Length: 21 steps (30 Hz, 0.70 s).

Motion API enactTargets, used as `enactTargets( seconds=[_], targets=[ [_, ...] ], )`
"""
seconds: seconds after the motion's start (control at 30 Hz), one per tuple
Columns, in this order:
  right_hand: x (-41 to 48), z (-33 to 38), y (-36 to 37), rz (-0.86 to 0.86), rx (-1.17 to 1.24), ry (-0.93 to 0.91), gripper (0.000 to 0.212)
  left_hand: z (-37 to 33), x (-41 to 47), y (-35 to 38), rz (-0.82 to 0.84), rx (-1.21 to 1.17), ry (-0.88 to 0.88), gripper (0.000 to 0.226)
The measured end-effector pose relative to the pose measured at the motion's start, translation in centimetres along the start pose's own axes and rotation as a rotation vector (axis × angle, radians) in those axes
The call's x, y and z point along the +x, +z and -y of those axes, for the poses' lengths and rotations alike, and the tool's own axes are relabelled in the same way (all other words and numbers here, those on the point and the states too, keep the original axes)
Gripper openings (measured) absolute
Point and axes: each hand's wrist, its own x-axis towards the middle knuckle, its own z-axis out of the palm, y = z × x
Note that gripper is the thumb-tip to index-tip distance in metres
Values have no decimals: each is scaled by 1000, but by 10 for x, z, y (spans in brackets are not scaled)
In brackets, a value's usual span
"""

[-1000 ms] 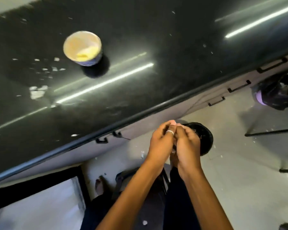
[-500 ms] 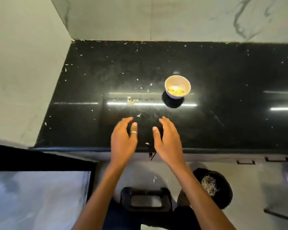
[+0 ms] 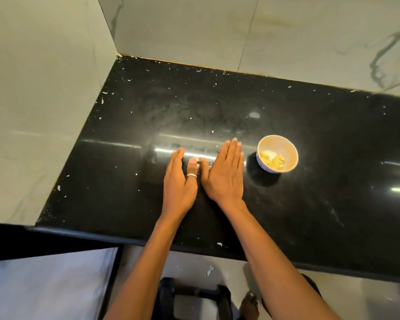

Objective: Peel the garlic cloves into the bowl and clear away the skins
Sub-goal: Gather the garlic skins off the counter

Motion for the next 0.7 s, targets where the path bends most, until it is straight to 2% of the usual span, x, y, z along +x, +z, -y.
enactTargets(
  seconds=[0.13,0.3,0.5,0.6,0.7],
  targets=[
    [51,0,-1,-25,43,28,80,-1,4,-5,-70,-142,-44,49],
    [79,6,0,52,107,-292,55,3,7,-14,-103,-440,-113,47],
    [13,7,-1,148,217,-581,48,10,15,-14,-109,-672,-154,40],
    [-13,1,-17,200,440,-464,44,11,15,-14,-105,-695,-148,46],
    [-23,-21,-42,6,541,-224,42,13,16,-17,-99,-729,-155,44]
  ],
)
